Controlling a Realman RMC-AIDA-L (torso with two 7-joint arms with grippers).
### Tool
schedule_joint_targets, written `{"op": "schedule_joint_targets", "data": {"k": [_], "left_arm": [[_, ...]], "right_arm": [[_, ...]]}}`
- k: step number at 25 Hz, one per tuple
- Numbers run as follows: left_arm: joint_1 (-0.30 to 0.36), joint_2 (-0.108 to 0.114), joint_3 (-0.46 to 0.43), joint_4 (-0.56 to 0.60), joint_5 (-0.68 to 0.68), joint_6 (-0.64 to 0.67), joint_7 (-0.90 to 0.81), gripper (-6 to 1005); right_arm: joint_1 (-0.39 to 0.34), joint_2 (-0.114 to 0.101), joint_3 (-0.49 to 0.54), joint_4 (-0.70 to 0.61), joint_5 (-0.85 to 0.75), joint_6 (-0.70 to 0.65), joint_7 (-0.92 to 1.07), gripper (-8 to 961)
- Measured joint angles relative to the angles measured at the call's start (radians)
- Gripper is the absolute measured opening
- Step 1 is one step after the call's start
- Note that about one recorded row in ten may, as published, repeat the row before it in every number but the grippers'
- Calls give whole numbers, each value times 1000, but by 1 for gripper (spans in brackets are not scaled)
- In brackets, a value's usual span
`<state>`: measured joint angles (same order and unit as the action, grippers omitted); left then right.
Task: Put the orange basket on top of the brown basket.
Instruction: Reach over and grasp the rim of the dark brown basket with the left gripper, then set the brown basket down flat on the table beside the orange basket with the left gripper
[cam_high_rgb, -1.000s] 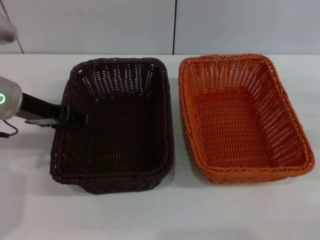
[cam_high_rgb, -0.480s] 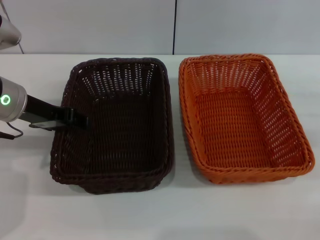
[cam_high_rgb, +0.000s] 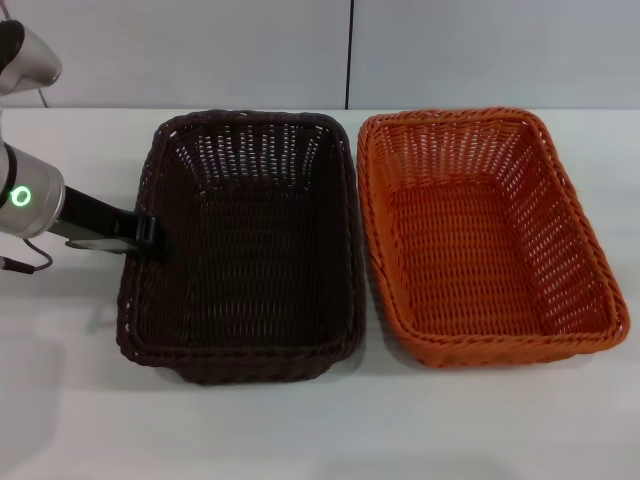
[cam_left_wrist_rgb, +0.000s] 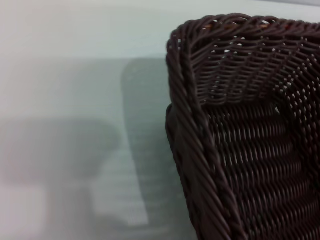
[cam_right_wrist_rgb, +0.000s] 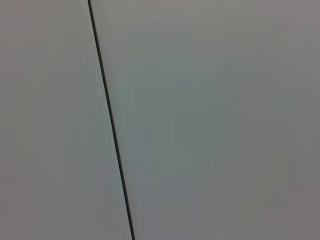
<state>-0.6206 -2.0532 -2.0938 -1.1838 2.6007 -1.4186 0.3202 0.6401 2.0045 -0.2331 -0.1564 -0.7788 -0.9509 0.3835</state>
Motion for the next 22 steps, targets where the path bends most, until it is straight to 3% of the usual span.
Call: {"op": "schedule_joint_targets", "data": {"k": [6, 8, 13, 15, 17, 19, 22], "left_arm": [[-2, 9, -13, -21, -2, 4, 17, 201], [-3, 12, -21, -29, -2, -1, 26, 199], [-22, 45, -116, -117, -5, -87, 95, 198], [-61, 94, -198, -168, -16, -185, 177, 203], [-72, 107, -208, -169, -22, -206, 201, 209], [-102, 147, -216, -141, -63, -268, 303, 214], [-126, 166, -212, -84, -93, -288, 363, 222]], "right_arm": [[-2, -1, 6, 0, 0, 0, 0, 570], [-2, -2, 6, 0, 2, 0, 0, 570], [-2, -5, 6, 0, 6, 0, 0, 570], [-1, -6, 5, 0, 7, 0, 0, 570], [0, -6, 5, 0, 7, 0, 0, 570], [1, -7, 6, -1, 7, 0, 0, 570], [2, -7, 7, -2, 7, 0, 0, 569]]}}
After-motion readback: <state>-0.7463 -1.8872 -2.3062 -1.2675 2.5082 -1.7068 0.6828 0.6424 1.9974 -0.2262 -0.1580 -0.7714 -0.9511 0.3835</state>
